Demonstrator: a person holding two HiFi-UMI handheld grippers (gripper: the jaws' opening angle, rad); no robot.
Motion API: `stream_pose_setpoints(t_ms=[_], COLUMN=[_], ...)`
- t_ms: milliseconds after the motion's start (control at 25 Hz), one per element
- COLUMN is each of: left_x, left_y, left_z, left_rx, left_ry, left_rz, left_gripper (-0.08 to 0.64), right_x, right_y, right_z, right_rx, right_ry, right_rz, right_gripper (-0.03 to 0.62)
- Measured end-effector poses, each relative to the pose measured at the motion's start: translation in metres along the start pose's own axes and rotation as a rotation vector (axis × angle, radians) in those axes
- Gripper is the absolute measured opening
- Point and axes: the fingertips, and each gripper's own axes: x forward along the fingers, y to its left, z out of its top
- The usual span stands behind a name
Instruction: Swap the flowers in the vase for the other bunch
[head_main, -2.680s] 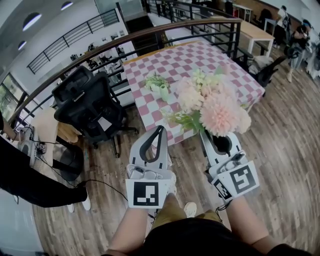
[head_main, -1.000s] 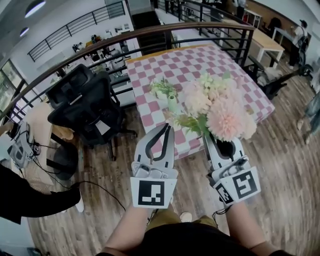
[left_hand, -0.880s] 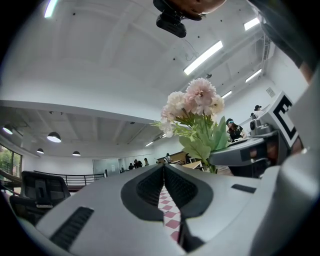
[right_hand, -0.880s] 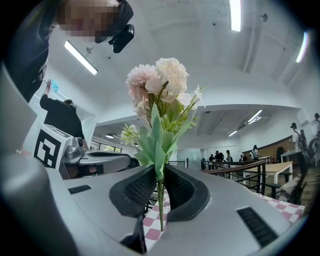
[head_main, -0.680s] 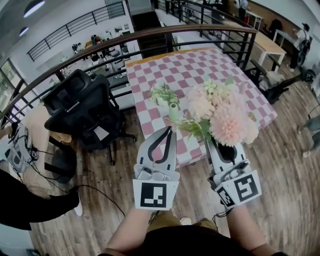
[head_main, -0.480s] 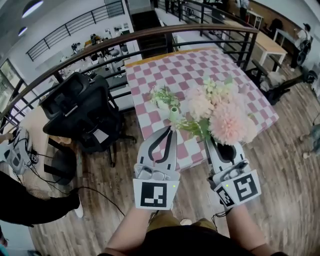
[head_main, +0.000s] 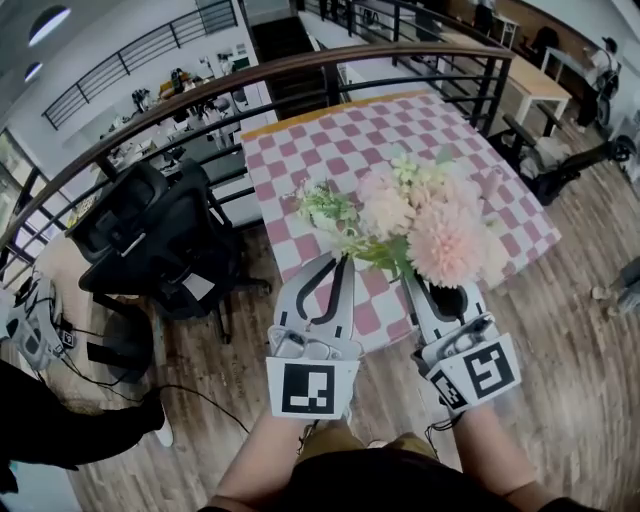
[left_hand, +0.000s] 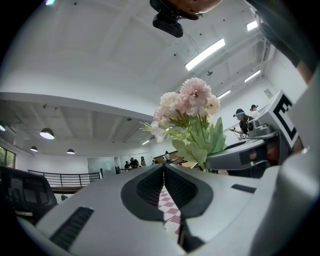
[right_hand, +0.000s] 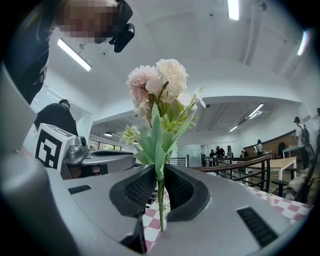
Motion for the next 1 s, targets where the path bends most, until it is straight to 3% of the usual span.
stream_pose_setpoints(t_ms=[1000], left_x=[0.047], left_y=[0.044], left_z=[-0.031], left_rx=[-0.015], left_ry=[0.019], left_rz=[-0.030], left_gripper=[0.009], right_x=[0.068], right_y=[-0.021], right_z=[-0.010], right_rx=[0.023], right_ry=[0.007], right_rz=[-0.012], right_gripper=[0.063])
